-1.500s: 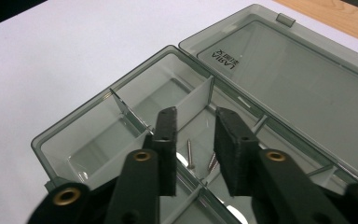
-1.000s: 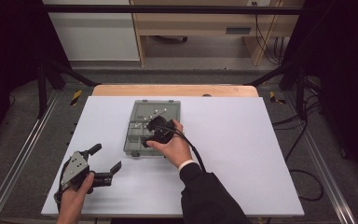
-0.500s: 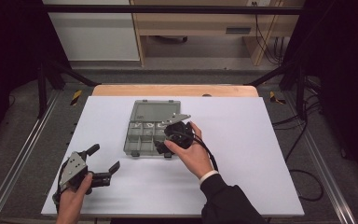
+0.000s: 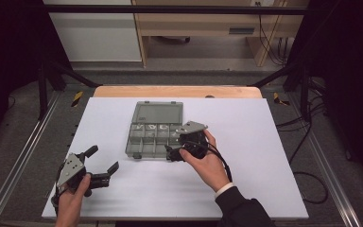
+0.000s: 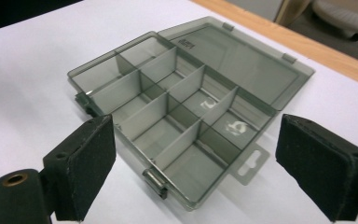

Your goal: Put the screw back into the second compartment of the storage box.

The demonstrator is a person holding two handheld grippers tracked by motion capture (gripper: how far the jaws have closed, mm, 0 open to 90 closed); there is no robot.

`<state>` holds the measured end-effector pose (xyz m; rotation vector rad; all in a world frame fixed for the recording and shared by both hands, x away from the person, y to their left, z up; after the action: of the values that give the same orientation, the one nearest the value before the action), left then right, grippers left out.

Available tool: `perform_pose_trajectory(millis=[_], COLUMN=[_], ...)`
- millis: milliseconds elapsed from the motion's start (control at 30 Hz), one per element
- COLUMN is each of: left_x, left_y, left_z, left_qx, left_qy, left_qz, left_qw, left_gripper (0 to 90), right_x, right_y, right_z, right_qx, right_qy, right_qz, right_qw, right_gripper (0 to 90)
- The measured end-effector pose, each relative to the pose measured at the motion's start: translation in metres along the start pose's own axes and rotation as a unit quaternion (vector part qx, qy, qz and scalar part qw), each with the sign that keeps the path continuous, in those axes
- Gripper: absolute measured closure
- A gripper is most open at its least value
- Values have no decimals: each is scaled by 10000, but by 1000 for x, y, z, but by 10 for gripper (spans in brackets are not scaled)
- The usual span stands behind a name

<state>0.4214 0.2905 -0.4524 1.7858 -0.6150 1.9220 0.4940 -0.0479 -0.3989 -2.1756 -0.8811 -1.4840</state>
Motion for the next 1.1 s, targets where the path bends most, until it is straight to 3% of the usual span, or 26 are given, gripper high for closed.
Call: perform_pose_trajectory(millis=[500, 667, 800, 1100], left_x=[-2, -2, 0, 2], left_y=[1, 0, 0, 0], left_z=[0, -1, -1, -4], left_qx=[18, 29, 32, 82], left_qy=[-90, -79, -31, 3], left_qz=[40, 54, 47, 162], left_qw=[9999, 9999, 10000, 9998], left_gripper=[8, 8, 8, 8], right_x=[-7, -6, -8, -18], right_y=[16, 25, 39, 52], right_z=[-26, -38, -52, -73], right_qx=[-201, -103, -251, -398], right_qy=[368, 541, 675, 803], right_qz=[66, 201, 361, 359], right_qw=[9991, 9983, 9968, 9953], right_gripper=[138, 139, 91, 88])
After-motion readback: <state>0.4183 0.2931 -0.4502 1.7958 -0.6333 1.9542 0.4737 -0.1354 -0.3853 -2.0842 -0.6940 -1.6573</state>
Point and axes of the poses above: each handheld gripper's, and its own axes: z roughly forward along the jaws, x roughly out of its top, y roughly to its right, the point moved 1 cm from there along z, roughly forward along the jaws, and after that the axes turned 12 degrees about y, right-handed, at the moved point
